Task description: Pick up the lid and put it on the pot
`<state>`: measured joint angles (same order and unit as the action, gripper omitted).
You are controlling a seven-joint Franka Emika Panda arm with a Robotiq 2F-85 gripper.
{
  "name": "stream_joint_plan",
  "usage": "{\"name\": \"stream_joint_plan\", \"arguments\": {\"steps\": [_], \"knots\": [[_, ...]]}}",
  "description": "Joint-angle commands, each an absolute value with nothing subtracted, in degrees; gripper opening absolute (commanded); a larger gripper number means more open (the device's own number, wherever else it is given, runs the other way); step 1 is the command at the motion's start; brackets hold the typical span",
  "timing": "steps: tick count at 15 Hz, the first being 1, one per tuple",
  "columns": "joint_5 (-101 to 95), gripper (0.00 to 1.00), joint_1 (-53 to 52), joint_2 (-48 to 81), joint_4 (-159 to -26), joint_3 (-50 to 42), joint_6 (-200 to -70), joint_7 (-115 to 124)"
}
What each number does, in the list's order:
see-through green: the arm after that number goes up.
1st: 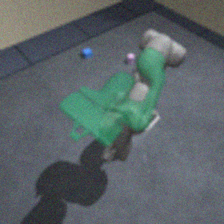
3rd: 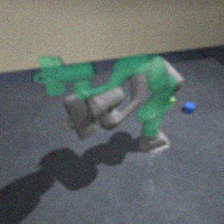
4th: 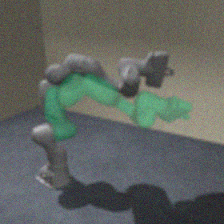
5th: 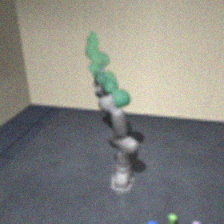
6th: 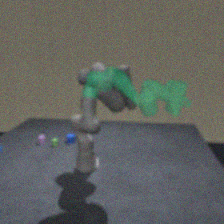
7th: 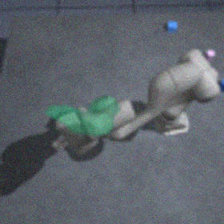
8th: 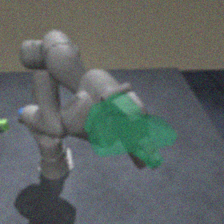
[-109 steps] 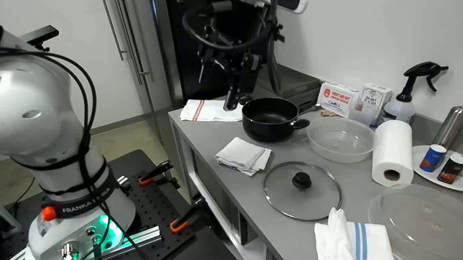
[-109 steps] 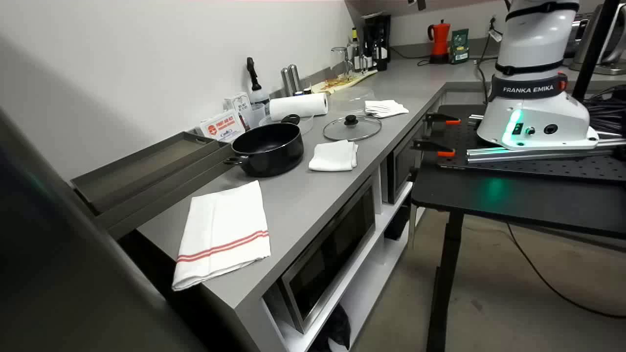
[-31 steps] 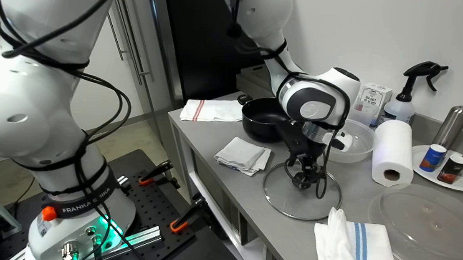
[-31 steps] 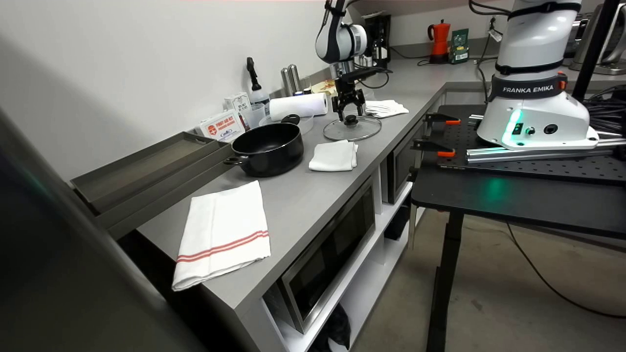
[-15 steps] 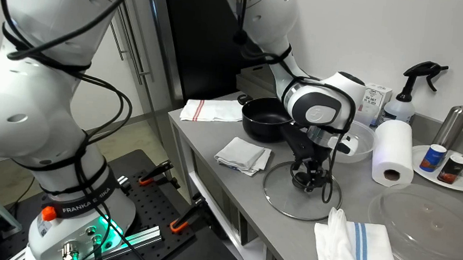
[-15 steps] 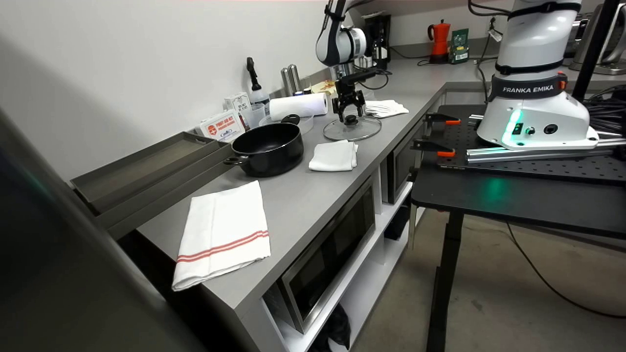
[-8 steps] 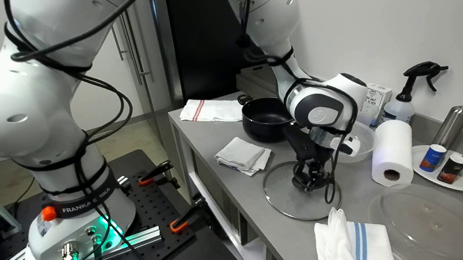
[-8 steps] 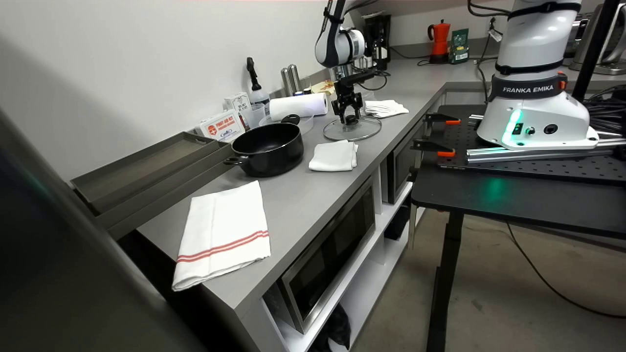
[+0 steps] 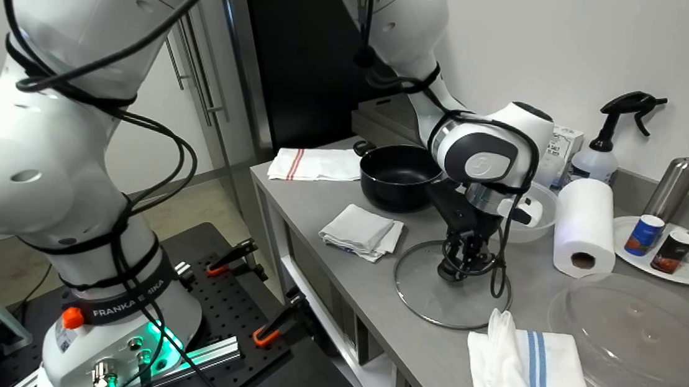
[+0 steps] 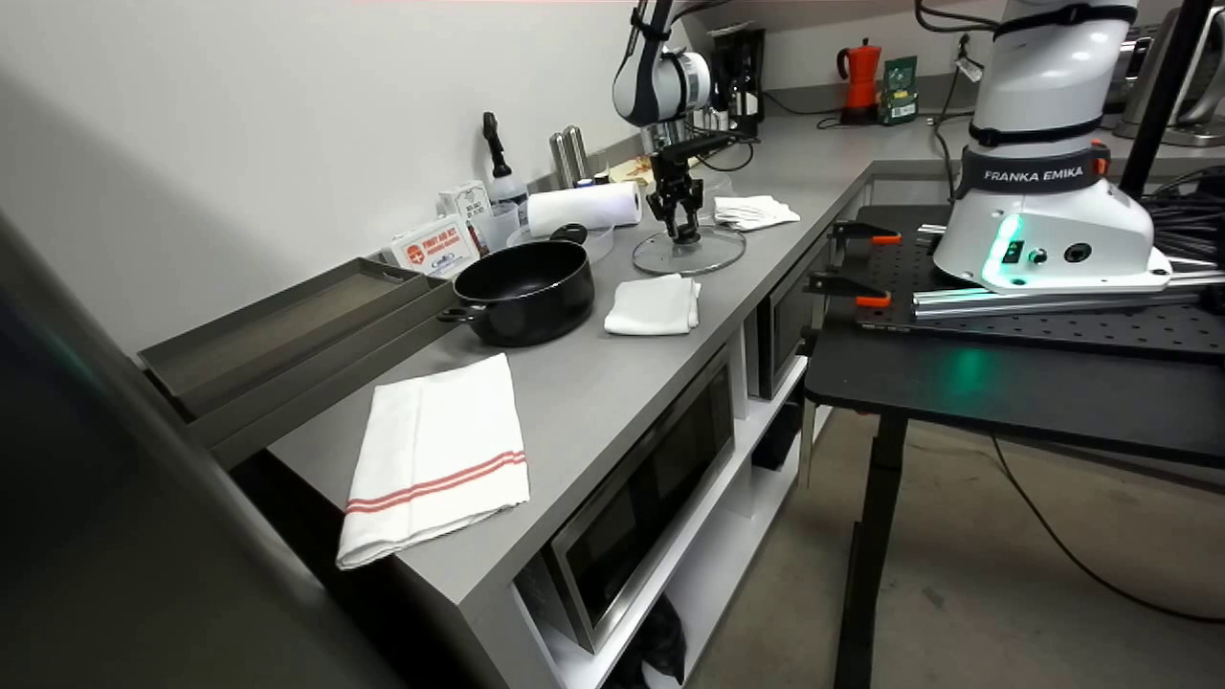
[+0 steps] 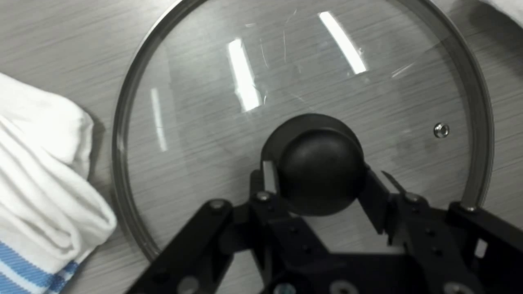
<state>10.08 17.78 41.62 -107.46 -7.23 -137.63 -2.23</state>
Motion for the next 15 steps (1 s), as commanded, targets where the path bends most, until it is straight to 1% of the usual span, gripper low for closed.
{"name": "stream_joint_plan", "arguments": {"steps": [1,6,15], "knots": [[9.5,0.26,17.3,42.1,-106.9,-7.7,-137.0,-1.5],[9.0,0.26,17.2,38.1,-110.1,-8.0,-137.5,-2.3],[1.8,0.26,15.0,21.8,-121.2,-10.2,-138.0,-3.4]]}}
